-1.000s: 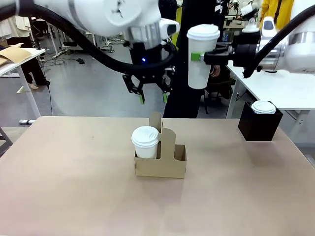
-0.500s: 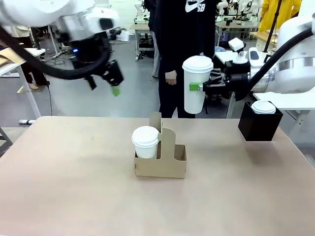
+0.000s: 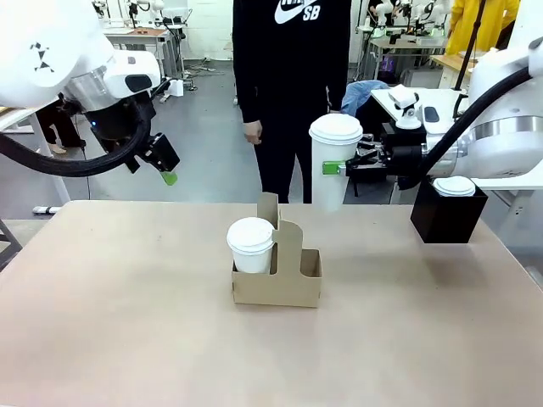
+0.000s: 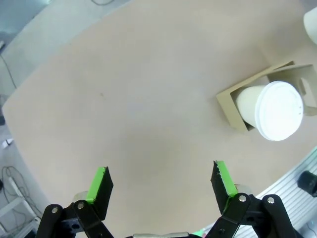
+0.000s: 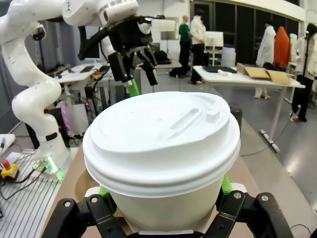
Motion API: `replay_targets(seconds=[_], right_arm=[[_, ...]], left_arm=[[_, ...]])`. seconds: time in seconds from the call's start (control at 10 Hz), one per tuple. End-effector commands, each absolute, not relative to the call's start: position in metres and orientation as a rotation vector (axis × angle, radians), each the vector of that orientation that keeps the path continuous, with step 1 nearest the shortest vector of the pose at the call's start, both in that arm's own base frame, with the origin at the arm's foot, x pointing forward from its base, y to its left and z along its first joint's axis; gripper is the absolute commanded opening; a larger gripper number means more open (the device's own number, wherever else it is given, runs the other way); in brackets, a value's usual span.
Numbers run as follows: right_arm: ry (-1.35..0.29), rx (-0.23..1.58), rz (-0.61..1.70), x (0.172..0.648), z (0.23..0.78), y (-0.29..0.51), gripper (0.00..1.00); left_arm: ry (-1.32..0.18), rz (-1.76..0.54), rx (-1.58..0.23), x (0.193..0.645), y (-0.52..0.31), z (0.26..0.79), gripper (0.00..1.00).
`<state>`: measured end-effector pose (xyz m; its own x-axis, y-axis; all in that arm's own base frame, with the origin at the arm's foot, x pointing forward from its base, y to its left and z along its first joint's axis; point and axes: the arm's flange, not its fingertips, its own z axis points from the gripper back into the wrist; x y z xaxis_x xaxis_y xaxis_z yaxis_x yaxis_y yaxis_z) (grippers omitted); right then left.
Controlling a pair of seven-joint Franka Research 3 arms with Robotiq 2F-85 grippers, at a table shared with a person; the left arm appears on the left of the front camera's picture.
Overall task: Pour a drink into a cup and package it in a carrier.
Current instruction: Insert the held 600 ml Paper Cup into the Cup Carrier.
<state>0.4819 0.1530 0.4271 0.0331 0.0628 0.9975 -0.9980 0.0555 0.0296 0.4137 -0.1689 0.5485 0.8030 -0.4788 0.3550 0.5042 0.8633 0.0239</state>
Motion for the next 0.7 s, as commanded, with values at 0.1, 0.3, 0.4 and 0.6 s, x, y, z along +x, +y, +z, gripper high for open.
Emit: replay_targets(seconds=[0.1,0.3,0.4,0.6], right_arm=[[-1.165,1.137,1.176,0.482,0.427,0.153,0.87],[-1.144,1.251,1.260,0.475,0.399,0.171,0.87],[-1.124,1.275,1.272,0.474,0.389,0.179,0.87],[-1.110,1.346,1.333,0.465,0.376,0.195,0.87]], left_arm=[[-0.361,-0.527,-0.073,0.414,-0.169,0.549,1.00],[-0.369,-0.568,-0.135,0.418,-0.136,0.525,1.00],[-0.395,-0.555,-0.117,0.419,-0.124,0.515,1.00],[-0.375,-0.570,-0.121,0.423,-0.110,0.491,1.00]])
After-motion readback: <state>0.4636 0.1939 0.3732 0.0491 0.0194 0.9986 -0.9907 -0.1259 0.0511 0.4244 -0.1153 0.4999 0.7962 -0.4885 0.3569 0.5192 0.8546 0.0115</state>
